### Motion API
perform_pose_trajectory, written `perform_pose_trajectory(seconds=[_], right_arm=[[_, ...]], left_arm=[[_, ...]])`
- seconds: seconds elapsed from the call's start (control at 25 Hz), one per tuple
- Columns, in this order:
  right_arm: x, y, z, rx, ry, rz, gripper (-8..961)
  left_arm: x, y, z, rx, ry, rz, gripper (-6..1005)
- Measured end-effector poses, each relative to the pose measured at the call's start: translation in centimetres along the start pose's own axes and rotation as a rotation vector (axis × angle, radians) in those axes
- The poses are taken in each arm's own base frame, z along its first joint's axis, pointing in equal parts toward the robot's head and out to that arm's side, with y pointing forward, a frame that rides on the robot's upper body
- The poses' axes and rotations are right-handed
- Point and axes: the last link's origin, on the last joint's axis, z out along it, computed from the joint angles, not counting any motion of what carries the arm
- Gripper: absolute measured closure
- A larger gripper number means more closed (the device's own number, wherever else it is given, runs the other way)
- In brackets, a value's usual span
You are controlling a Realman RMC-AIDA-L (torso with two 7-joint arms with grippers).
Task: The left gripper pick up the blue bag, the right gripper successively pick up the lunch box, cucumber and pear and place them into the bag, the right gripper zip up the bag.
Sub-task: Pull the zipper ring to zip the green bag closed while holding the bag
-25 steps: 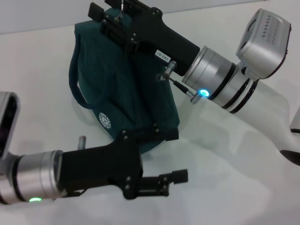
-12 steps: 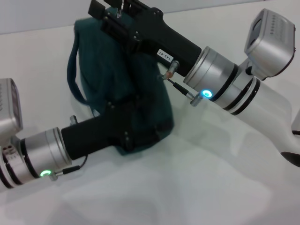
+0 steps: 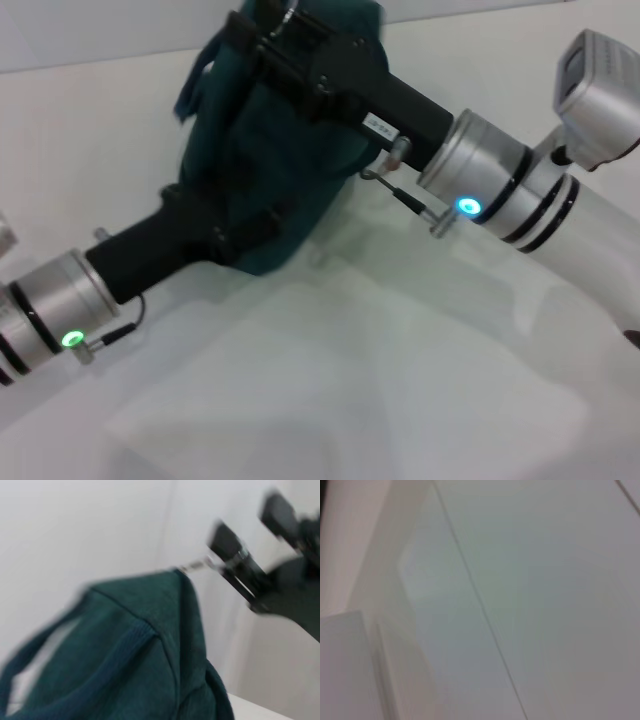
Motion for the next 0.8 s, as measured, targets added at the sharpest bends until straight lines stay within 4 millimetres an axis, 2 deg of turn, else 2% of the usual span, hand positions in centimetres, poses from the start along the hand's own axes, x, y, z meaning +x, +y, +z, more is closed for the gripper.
perform_pose_trajectory(seconds=[0.16,0.48,0.8], right_arm=[[0.1,-1.2,-1.2,0.034,0.026,0.069,483],[-0.1,-2.8,-3.6,0.063,0.057,0.159,483],[-0.2,-2.8,-3.9,0.059,0.051,0.161,483]], left_arm=[[0.4,-1.0,-0.7,0.082,0.05,0.009,201],[0.7,-1.4,-1.0,0.12,0.085,0.039,201],[1.1,-1.2,-0.5,0.132,0.127,0.054,200]])
